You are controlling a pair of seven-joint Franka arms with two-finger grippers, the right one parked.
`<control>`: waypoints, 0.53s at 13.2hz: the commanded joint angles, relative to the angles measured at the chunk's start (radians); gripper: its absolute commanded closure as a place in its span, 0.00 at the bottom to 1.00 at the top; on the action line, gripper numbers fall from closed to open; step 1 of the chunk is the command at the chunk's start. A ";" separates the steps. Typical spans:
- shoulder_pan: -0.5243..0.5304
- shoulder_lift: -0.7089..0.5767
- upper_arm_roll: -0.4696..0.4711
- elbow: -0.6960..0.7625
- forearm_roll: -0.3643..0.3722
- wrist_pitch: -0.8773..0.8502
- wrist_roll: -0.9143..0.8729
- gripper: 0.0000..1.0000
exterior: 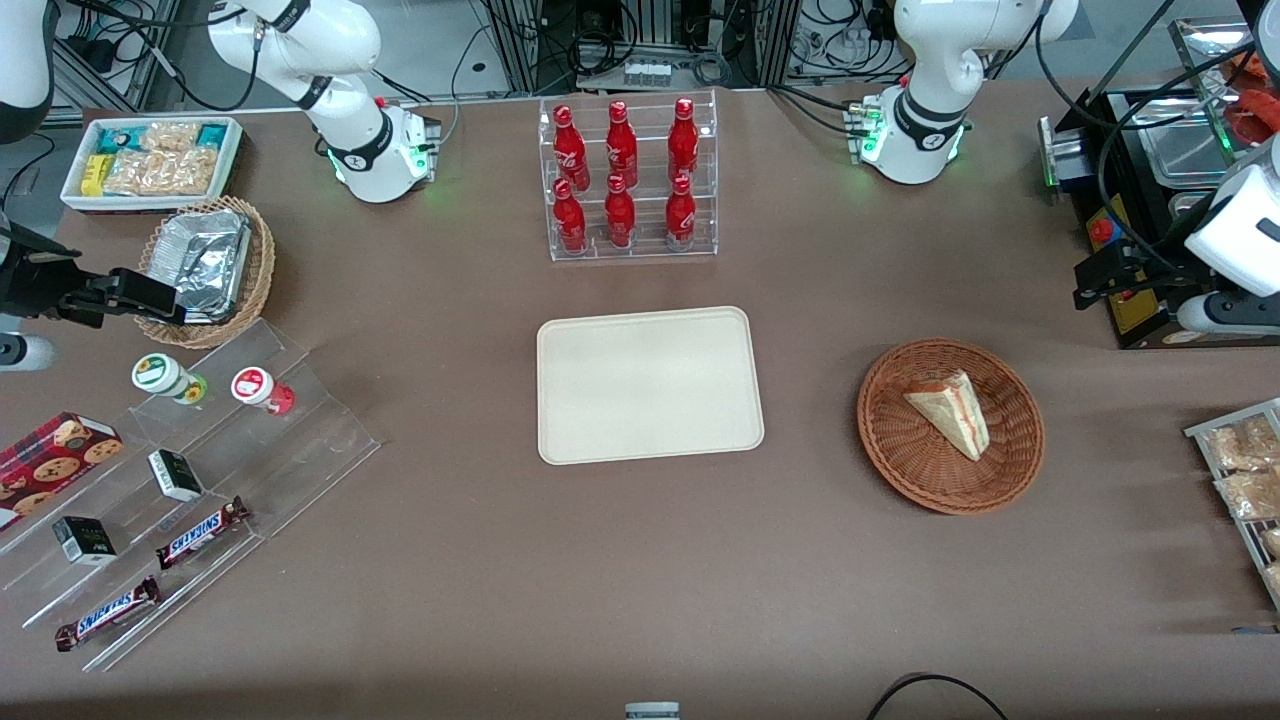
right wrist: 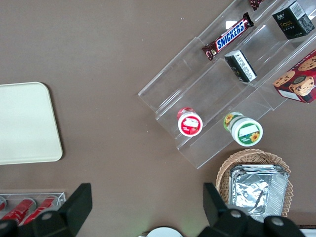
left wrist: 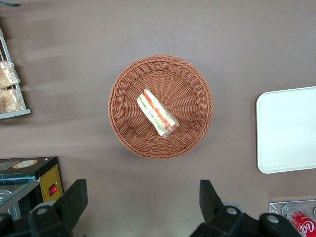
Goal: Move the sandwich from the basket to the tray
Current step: 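Move the left gripper over the sandwich in the wicker basket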
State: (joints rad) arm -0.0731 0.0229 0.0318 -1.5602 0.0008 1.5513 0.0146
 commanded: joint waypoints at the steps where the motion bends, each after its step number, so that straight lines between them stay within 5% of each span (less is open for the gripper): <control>1: -0.004 0.011 -0.001 0.026 0.007 -0.019 0.016 0.00; 7: 0.001 0.025 -0.023 -0.079 0.035 0.079 -0.011 0.00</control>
State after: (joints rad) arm -0.0731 0.0414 0.0205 -1.5782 0.0165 1.5685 0.0144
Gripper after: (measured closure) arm 0.000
